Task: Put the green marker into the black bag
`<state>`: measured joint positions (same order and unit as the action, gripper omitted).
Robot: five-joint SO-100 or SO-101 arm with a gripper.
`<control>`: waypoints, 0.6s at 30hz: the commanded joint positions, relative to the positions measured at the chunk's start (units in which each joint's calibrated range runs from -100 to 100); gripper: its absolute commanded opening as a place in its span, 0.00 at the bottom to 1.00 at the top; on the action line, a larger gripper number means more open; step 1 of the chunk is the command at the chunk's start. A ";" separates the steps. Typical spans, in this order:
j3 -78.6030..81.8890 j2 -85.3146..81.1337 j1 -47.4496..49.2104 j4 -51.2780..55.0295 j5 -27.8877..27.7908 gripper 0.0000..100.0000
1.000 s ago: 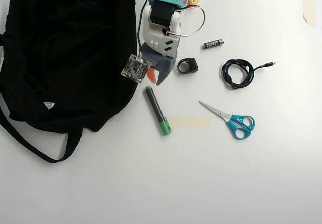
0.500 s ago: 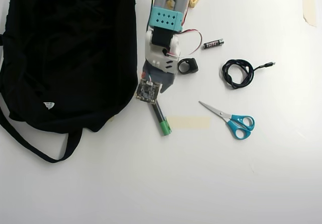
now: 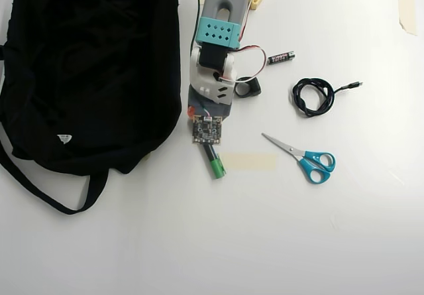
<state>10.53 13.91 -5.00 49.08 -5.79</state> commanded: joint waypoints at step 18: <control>-3.17 1.70 -1.88 -0.58 -14.82 0.03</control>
<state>10.46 14.99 -5.73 49.08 -19.66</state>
